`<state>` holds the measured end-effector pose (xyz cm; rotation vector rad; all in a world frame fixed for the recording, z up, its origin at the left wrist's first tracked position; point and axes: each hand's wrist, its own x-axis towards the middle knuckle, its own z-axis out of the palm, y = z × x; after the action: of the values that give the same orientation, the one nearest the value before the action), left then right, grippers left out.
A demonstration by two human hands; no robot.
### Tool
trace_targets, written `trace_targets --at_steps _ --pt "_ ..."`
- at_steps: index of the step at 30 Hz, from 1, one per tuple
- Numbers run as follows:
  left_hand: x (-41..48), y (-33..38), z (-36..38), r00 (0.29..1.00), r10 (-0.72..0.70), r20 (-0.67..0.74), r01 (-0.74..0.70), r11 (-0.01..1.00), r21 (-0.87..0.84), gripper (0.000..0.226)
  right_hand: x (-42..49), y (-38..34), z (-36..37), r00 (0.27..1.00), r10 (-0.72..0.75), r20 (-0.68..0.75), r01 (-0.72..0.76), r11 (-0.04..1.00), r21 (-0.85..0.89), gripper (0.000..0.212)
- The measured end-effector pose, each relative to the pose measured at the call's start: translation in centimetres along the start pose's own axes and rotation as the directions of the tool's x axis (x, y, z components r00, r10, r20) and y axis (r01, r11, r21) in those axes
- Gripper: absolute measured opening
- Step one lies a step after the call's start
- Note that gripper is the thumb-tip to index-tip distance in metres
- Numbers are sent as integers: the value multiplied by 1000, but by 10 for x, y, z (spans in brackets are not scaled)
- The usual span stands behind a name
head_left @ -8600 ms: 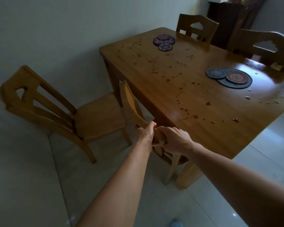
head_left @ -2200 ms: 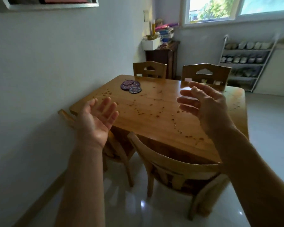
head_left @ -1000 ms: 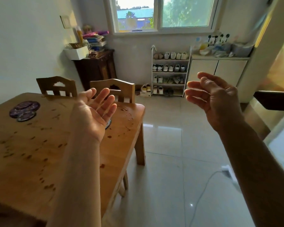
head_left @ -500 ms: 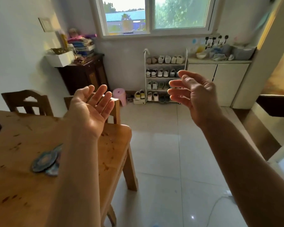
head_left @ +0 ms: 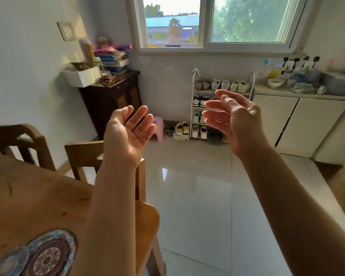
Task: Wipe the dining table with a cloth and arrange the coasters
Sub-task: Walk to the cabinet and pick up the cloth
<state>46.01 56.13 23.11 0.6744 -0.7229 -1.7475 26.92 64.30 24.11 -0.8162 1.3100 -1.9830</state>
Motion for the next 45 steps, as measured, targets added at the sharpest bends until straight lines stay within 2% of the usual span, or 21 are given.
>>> trace_targets --at_steps 8,16,25,34,40,45 --pt "123 -4 4 978 121 -173 -123 992 -3 23 153 42 17 994 33 108 -37 999 28 21" --pt "278 -12 61 907 293 -303 -290 955 57 18 346 68 36 955 107 278 -105 994 -21 20" --pt "397 -15 55 846 311 -433 -320 946 55 20 482 122 107 870 175 461 -197 980 0 19" --pt "550 6 28 807 334 -487 -381 925 4 19 612 192 202 791 172 587 -189 981 -32 18" --pt "675 51 18 780 359 -513 -431 902 -25 19 721 228 284 774 188 604 -177 981 -79 18" --pt "762 69 14 776 352 -524 -404 915 17 19 794 259 335 770 218 600 -207 974 -89 19"
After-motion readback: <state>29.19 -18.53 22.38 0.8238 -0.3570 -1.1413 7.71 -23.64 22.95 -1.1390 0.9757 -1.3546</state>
